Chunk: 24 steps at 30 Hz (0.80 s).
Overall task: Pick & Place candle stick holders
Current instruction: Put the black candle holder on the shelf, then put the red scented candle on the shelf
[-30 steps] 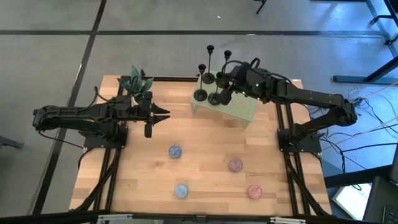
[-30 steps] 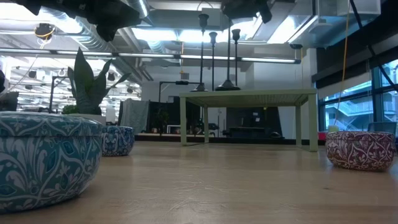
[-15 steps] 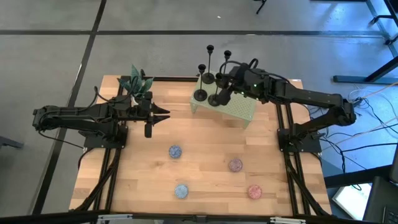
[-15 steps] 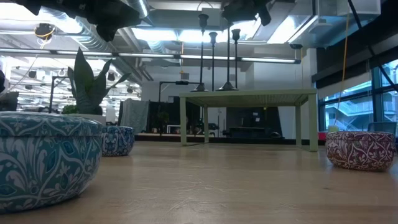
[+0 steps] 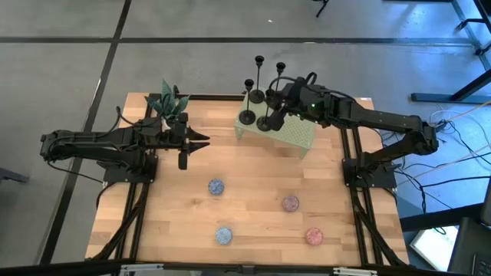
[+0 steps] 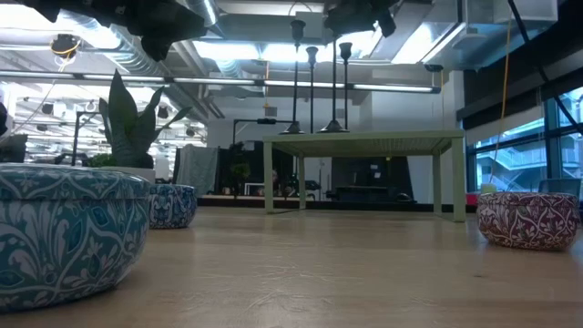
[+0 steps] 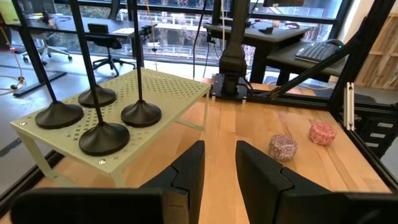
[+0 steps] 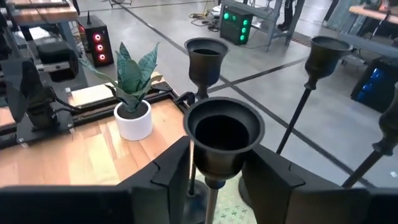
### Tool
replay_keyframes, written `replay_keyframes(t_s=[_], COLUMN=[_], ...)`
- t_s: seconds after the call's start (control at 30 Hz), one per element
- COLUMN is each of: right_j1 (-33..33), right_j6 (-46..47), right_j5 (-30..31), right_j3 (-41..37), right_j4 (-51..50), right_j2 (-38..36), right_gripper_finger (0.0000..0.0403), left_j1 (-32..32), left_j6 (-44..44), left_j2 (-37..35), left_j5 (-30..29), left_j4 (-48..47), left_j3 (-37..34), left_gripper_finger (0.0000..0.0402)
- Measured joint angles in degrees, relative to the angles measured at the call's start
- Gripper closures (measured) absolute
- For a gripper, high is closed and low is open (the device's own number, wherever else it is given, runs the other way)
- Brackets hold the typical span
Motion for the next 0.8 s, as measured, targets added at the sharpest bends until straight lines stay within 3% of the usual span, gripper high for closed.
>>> replay_keyframes(t_s=[0.43, 0.8], right_j1=[0.3, 5.7], right_j6=[-3.2, -5.9], right_j5=[0.0, 0.0], right_j3=[0.0, 0.0], right_j4=[0.1, -3.6], right_j2=[-1.4, -8.3], right_gripper_finger=[0.0158, 0.0134], left_j1=[0.0, 0.0], left_j6=[0.0, 0.0], left_j2=[0.0, 0.0], left_j5=[0.0, 0.0], left_j4=[-0.2, -1.1], left_j3=[0.0, 0.0], left_gripper_finger=[0.0315, 0.0315])
